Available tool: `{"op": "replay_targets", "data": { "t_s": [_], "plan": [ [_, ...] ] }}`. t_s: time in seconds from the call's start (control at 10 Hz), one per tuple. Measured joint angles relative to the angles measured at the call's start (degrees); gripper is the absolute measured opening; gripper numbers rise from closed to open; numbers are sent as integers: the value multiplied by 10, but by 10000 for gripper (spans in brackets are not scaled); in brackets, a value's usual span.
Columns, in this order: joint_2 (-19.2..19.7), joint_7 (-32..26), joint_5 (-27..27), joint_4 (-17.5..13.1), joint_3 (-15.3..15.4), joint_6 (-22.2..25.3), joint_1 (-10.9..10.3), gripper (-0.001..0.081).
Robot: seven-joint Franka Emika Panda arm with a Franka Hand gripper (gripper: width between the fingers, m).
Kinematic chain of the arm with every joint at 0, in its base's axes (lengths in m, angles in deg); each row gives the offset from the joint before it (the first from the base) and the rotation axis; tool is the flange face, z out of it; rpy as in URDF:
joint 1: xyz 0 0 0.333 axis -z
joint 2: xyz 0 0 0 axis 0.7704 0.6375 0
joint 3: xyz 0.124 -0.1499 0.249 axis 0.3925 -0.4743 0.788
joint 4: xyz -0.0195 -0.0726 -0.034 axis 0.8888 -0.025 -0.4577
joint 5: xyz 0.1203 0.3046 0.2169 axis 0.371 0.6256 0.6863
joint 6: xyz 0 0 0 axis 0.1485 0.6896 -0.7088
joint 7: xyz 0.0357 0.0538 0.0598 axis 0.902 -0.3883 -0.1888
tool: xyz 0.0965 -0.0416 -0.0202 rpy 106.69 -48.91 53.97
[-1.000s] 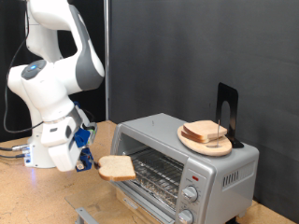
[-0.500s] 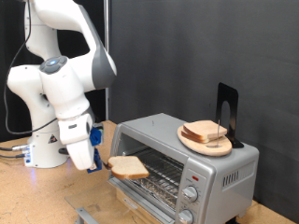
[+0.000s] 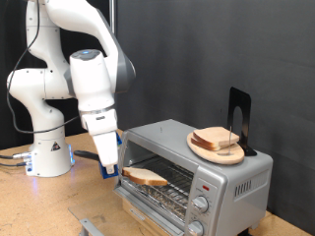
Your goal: Make a piece of toast with the oven
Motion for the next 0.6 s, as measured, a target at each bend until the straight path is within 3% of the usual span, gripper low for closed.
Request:
{"op": "replay_targets", "data": {
  "t_s": [0.6],
  "plan": [
    [-21,9,2,8,21,14,-14,469]
  ]
}}
